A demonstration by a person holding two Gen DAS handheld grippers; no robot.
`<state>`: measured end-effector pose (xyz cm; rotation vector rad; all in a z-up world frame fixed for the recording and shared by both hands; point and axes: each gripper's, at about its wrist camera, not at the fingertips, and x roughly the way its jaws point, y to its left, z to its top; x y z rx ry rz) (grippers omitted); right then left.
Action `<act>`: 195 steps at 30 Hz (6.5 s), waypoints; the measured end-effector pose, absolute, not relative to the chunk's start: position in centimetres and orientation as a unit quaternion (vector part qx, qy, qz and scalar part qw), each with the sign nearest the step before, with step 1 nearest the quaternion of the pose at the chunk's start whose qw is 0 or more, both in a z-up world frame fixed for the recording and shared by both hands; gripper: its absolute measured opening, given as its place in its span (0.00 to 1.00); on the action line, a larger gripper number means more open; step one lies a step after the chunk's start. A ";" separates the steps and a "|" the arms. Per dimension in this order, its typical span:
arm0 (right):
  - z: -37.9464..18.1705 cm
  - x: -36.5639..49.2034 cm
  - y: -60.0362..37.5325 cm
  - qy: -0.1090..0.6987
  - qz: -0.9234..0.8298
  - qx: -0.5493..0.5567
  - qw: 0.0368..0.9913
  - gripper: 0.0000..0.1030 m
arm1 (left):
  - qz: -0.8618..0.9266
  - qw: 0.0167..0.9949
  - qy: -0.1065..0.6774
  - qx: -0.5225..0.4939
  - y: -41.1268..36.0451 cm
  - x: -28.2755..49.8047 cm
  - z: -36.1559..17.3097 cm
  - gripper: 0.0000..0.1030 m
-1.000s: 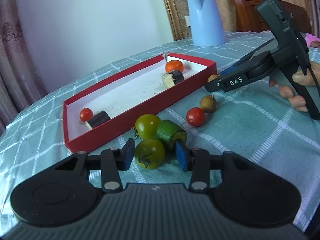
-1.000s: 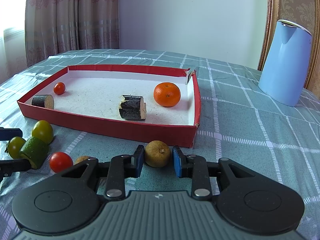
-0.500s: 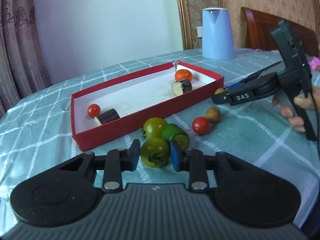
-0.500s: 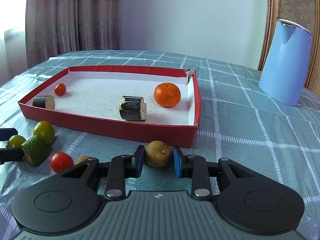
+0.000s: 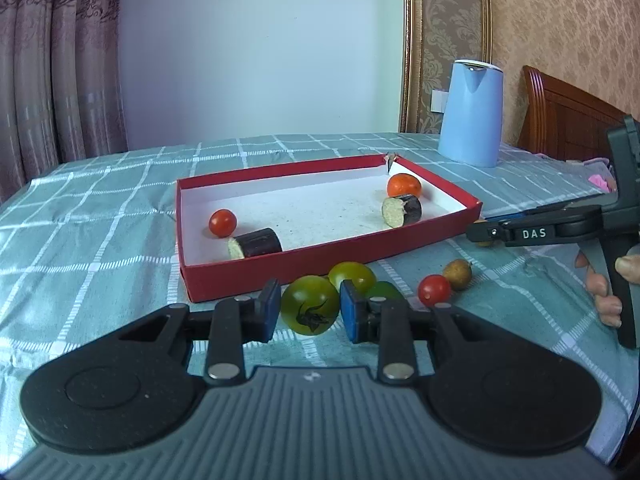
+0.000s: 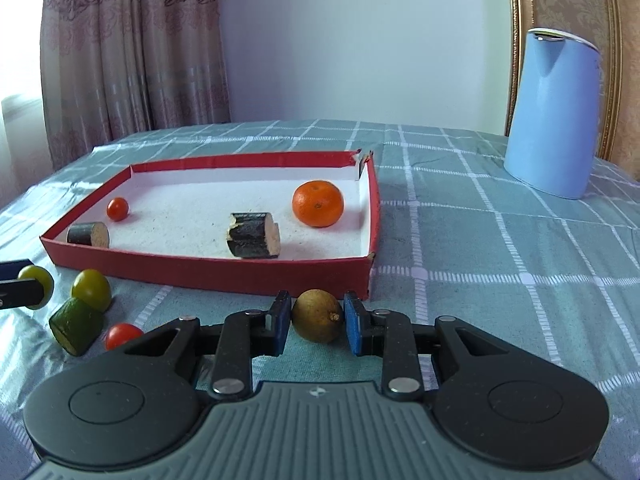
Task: Organize fruits
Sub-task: 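Carry the green tomato toward the tray with the left gripper while the right carries the kiwi, then lower the green tomato and the kiwi into the tray and open both grippers, then withdraw both grippers from the tray and close the right gripper on another brown kiwi, then grasp a green cucumber slice with the left gripper while the right gripper holds the kiwi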
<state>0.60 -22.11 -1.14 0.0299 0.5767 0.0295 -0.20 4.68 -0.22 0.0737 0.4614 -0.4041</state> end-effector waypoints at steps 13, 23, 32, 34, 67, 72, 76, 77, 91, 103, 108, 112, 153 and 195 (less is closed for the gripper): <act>-0.6 -0.2 -22.3 0.253 0.003 0.017 0.967 0.27 | -0.203 0.955 0.216 0.022 4.3 0.3 0.8 0.28; -0.2 -0.2 -21.6 0.243 0.011 0.004 0.970 0.27 | -0.208 0.956 0.204 0.041 0.9 3.1 2.4 0.28; 1.7 3.7 -17.8 0.230 0.024 -0.062 0.971 0.27 | -0.150 0.961 0.228 0.052 -0.5 7.8 1.9 0.28; 1.8 4.9 -17.2 0.232 0.023 -0.071 0.970 0.27 | -0.143 0.961 0.232 0.044 -0.2 8.8 2.0 0.28; -0.9 15.5 -13.2 0.320 0.012 -0.112 0.941 0.27 | -0.044 0.957 0.284 0.037 0.2 16.6 0.3 0.31; -1.1 15.7 -13.1 0.324 0.007 -0.108 0.940 0.27 | -0.036 0.959 0.278 0.044 0.1 16.4 0.2 0.67; -1.2 15.6 -13.3 0.322 0.000 -0.104 0.941 0.34 | -0.032 0.960 0.276 0.045 0.1 16.4 0.2 0.76; -1.2 15.5 -13.4 0.321 -0.005 -0.101 0.942 0.45 | -0.028 0.959 0.277 0.044 0.2 16.5 0.2 0.76; -1.0 14.4 -14.5 0.315 0.002 -0.053 0.948 0.68 | -0.013 0.961 0.277 0.009 1.7 16.5 0.3 0.92; 0.3 10.6 -14.2 0.255 -0.006 -0.074 0.964 0.86 | -0.023 0.968 0.250 -0.001 2.0 14.6 1.0 1.00; 0.9 8.8 -15.3 0.241 0.003 -0.045 0.970 0.86 | -0.005 0.972 0.235 -0.006 2.5 13.4 1.3 1.00; 1.8 6.9 -16.4 0.221 0.013 -0.012 0.975 0.86 | 0.011 0.977 0.213 -0.005 3.1 11.8 1.7 1.00; -1.9 -1.7 -16.7 0.312 0.079 -0.075 0.944 0.86 | -0.030 0.974 0.225 -0.010 4.1 6.4 0.6 1.00; -1.7 0.2 -18.7 0.315 0.057 0.004 0.947 0.25 | -0.088 0.956 0.279 0.025 0.0 1.0 -0.8 1.00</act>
